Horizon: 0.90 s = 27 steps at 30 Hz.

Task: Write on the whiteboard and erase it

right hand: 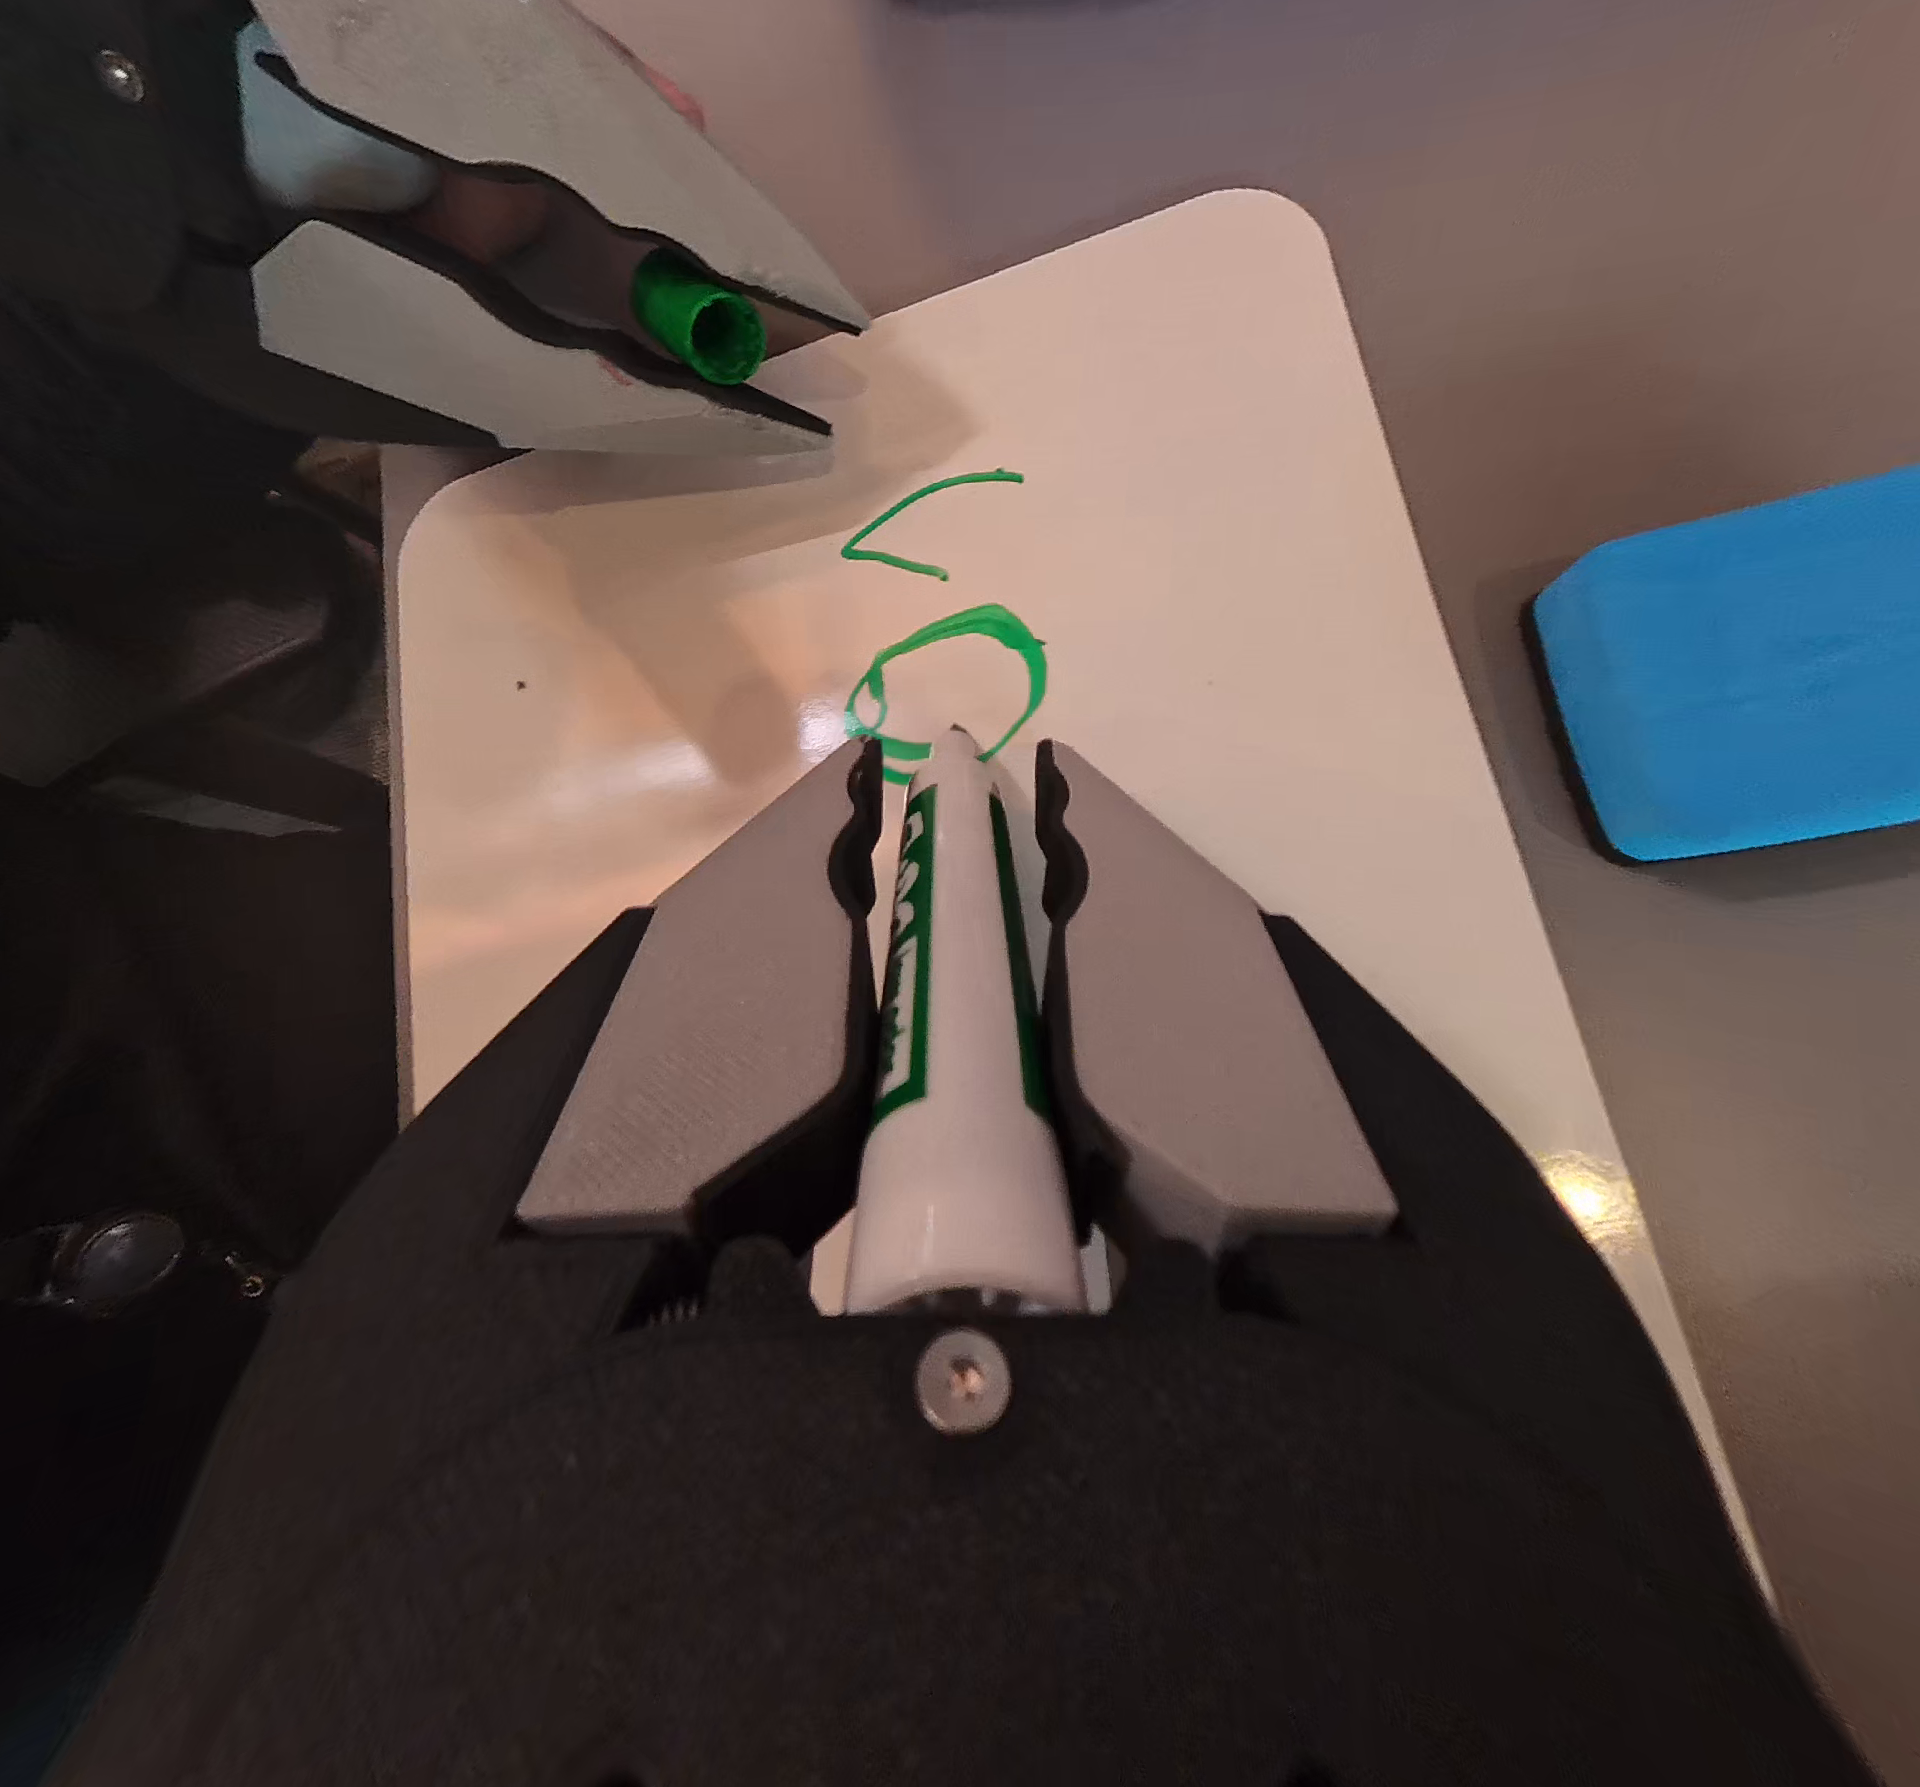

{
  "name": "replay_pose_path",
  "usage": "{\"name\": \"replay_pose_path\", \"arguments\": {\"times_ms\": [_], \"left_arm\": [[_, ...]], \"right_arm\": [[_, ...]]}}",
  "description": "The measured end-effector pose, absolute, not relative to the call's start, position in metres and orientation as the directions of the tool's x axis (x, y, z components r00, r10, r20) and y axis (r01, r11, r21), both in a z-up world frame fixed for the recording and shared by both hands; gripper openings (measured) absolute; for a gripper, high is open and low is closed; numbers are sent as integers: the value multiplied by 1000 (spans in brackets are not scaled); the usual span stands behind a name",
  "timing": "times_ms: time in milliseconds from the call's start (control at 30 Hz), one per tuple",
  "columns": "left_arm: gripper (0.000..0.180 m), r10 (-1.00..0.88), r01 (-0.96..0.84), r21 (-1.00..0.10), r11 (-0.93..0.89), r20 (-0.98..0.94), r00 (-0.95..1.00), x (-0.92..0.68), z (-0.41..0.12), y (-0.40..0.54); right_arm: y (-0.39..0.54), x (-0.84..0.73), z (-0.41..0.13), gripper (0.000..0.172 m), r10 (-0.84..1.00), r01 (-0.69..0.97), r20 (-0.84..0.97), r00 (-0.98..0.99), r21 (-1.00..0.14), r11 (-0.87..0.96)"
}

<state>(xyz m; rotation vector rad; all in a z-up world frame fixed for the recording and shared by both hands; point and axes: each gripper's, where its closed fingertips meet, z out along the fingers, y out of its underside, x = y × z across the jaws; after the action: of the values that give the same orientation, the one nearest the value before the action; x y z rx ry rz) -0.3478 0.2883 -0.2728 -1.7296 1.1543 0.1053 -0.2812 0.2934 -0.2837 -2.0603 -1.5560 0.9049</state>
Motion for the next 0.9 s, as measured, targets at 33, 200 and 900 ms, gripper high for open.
{"name": "replay_pose_path", "arguments": {"times_ms": [33, 200, 900], "left_arm": [[15, -642, -729, -684, -32, -545, 540, -348, -273, 288], [15, -643, -729, -684, -34, -544, 540, -348, -274, 286], [15, -697, -693, -719, -60, -467, 544, -344, -276, 280]], "right_arm": [[296, -282, -284, 29, 953, 692, -249, 174, -658, -298], [301, -287, -280, 29, 942, 658, -291, 166, -679, -325], [299, -276, -228, 29, 894, 328, -445, 52, -838, -436]]}}
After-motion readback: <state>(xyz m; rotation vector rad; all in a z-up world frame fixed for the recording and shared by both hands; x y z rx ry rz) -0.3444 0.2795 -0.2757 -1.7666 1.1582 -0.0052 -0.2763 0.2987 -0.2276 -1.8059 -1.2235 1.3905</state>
